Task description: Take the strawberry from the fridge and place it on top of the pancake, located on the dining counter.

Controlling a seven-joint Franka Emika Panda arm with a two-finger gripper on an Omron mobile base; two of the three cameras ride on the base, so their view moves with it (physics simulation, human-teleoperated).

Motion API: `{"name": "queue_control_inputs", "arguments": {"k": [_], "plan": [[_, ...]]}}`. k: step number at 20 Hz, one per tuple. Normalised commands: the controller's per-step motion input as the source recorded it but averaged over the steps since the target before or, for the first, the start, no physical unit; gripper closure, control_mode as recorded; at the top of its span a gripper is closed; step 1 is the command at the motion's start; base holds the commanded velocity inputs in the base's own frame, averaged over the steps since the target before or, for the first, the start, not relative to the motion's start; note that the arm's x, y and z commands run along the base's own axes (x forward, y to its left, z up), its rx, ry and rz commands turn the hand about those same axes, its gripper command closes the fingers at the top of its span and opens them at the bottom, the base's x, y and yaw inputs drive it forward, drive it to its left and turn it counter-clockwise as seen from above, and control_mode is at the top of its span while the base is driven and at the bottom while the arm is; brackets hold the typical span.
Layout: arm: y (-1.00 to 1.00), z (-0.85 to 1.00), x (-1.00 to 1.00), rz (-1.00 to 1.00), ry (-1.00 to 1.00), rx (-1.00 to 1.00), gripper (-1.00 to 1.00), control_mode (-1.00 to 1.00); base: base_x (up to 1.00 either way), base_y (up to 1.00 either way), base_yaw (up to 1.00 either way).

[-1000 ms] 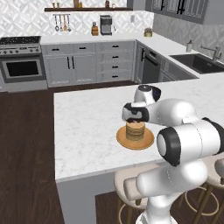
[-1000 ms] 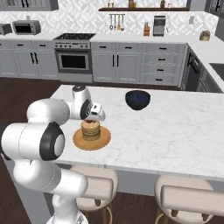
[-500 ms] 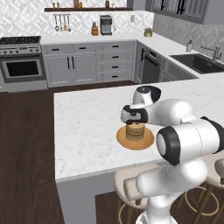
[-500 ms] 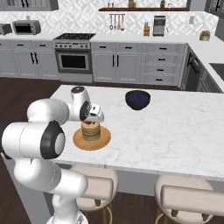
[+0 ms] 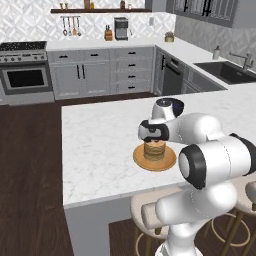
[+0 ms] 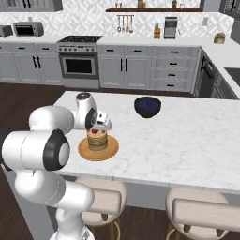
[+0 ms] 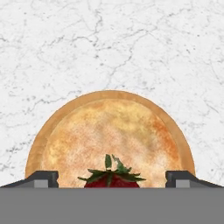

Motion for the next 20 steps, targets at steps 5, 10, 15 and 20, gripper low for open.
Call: {"name": "queue_control_inputs", "arguments": {"k": [5,10,15,20], "plan": [[-0.03,0.21,-0.02,-0.01,-0.01,-0.01,-1.00,-1.00,0.00,0.00,0.00],[-0.01,0.42,-0.23,-0.01,-0.07,-0.02,-1.00,-1.00,0.00,0.00,0.00],[0.03,0.64,-0.64,0.00,0.00,0.00,-1.00,-1.00,0.00,0.00,0.00],[0.56,0.18,-1.00,0.05,0.01,-0.01,-1.00,-1.00,0.00,0.00,0.00]]}}
